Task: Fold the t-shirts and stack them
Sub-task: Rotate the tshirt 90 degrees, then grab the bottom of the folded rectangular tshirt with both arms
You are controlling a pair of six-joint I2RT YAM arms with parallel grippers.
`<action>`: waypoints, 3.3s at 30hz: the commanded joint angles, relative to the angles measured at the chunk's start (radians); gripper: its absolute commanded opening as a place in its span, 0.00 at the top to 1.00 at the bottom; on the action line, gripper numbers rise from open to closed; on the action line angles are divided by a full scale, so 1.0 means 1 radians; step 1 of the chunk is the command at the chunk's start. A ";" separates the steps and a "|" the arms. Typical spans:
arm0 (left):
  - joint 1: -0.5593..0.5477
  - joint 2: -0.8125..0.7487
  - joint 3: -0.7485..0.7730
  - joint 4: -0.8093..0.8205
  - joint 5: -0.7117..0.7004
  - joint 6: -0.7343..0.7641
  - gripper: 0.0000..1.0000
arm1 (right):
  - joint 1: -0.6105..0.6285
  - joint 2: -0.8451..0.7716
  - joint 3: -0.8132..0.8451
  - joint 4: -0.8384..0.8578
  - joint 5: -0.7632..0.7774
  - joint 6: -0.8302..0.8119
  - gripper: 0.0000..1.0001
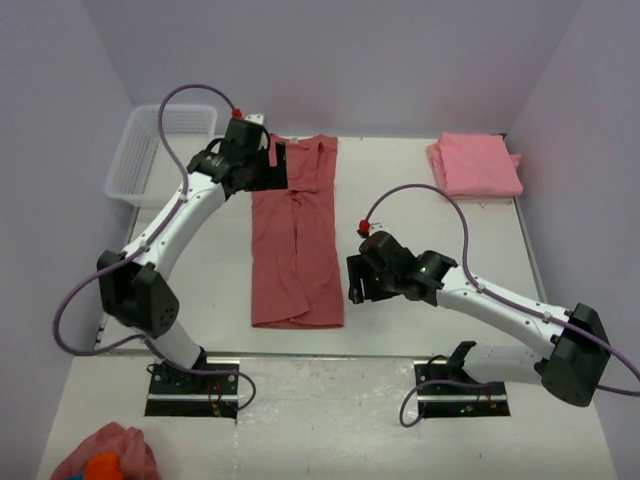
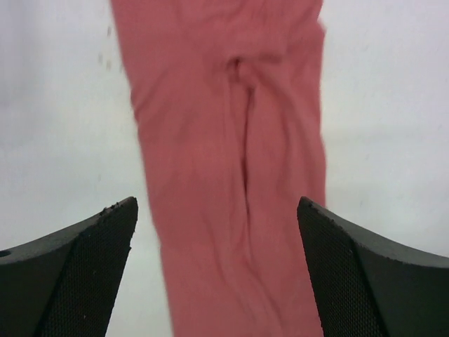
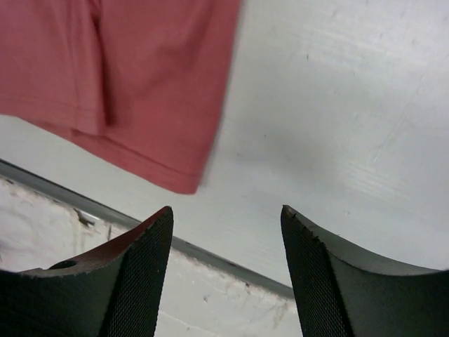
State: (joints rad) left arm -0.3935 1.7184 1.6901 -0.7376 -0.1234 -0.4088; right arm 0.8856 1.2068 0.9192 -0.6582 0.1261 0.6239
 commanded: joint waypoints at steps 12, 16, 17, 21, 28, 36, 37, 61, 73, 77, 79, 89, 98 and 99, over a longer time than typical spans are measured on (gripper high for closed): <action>0.134 -0.508 -0.852 0.041 0.408 -0.194 0.09 | -0.148 -0.118 -0.318 0.400 -0.483 0.177 0.38; 0.140 -0.517 -0.925 0.029 0.375 -0.194 0.10 | -0.157 -0.095 -0.387 0.518 -0.578 0.238 0.39; 0.140 -0.520 -0.931 0.026 0.369 -0.196 0.10 | -0.158 -0.084 -0.396 0.549 -0.580 0.250 0.39; 0.140 -0.542 -0.949 0.001 0.349 -0.203 0.10 | -0.158 -0.033 -0.445 0.606 -0.574 0.280 0.39; 0.139 -0.574 -0.975 -0.039 0.315 -0.220 0.09 | -0.157 0.042 -0.465 0.649 -0.539 0.286 0.39; 0.140 -0.603 -0.972 -0.066 0.292 -0.228 0.09 | -0.157 0.226 -0.460 0.784 -0.563 0.307 0.40; 0.140 -0.602 -0.972 -0.068 0.292 -0.226 0.09 | -0.158 0.240 -0.461 0.805 -0.565 0.310 0.40; 0.139 -0.586 -0.957 -0.106 0.268 -0.200 0.08 | -0.157 0.407 -0.510 0.996 -0.586 0.373 0.64; 0.139 -0.560 -0.960 -0.112 0.294 -0.183 0.07 | -0.157 0.326 -0.500 0.898 -0.523 0.352 1.00; 0.137 -0.531 -0.984 -0.080 0.363 -0.168 0.07 | -0.157 0.309 -0.484 0.861 -0.514 0.330 1.00; 0.139 -0.525 -1.004 -0.065 0.395 -0.171 0.07 | -0.158 0.304 -0.470 0.847 -0.513 0.324 1.00; 0.137 -0.488 -1.122 0.047 0.479 -0.214 0.18 | -0.158 0.301 -0.462 0.855 -0.520 0.319 1.00; 0.136 -0.456 -1.172 0.147 0.512 -0.248 0.28 | -0.157 0.312 -0.462 0.855 -0.523 0.312 1.00; 0.136 -0.450 -1.179 0.159 0.515 -0.249 0.30 | -0.158 0.312 -0.464 0.855 -0.523 0.313 1.00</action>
State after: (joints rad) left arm -0.2600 1.2446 0.5442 -0.6586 0.3763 -0.6453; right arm 0.7273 1.5116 0.4416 0.2287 -0.4335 0.9646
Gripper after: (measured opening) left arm 0.710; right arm 0.011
